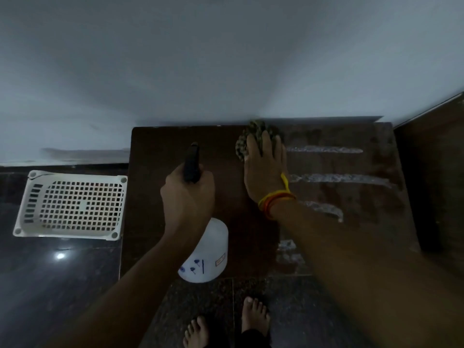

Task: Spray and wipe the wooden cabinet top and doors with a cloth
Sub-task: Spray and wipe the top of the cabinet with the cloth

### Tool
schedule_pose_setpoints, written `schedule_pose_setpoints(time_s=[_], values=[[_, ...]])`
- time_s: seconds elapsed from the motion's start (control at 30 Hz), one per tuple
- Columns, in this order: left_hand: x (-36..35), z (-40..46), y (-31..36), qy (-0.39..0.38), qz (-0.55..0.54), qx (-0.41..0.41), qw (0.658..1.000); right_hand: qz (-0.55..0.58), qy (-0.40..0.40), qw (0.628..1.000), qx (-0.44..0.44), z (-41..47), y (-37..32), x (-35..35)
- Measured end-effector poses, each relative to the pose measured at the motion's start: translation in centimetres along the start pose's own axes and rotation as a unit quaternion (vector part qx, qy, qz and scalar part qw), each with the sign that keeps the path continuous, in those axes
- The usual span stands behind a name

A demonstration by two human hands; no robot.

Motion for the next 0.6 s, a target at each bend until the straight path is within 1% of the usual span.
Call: schedule_pose_setpoints(time_s=[0.13,0.3,0.37,0.43,0.53,0.6], values=[[-0.3,-1.1,-0.1,0.014,-0.010,-0.003,1.000,-0.016,0.000,1.000,0.000,-4.2,0.3,-1.6],[-1.5,-2.5,-1.3,-0.007,-0.003,-0.014,1.000,-0.013,-0.006,1.000,0.016,-0.8,0.5,-0.8],[-1.8,-3.2,-1.7,-0.018,0.002,-0.020,1.000,-0.008,-0.005,1.000,0.013,-0.8,0.5,-0.6],[-1.8,-3.8,-2.0,-0.017,0.004,-0.025,1.000,-0.012,-0.007,1.000,0.003,-2.9,0.6,-1.1],[-1.5,-5.0,-2.2,-0.010,0.000,-0.027,1.000,-0.012,0.012,1.000,0.004,-8.7,0.6,-2.2],[-1.4,-5.7,-2.2,-0.010,0.002,-0.031,0.999,-0.017,0.004,1.000,-0.004,-12.5,0.8,-3.3]])
Point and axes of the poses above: each hand's wrist, its own z-axis towards the middle knuckle, its own x-axis out of the back of the hand, y = z × x, the point moved 5 cm from there along z, towards the middle knuckle, and after that the axes turned 10 degrees about -y, right-handed, at the moved point
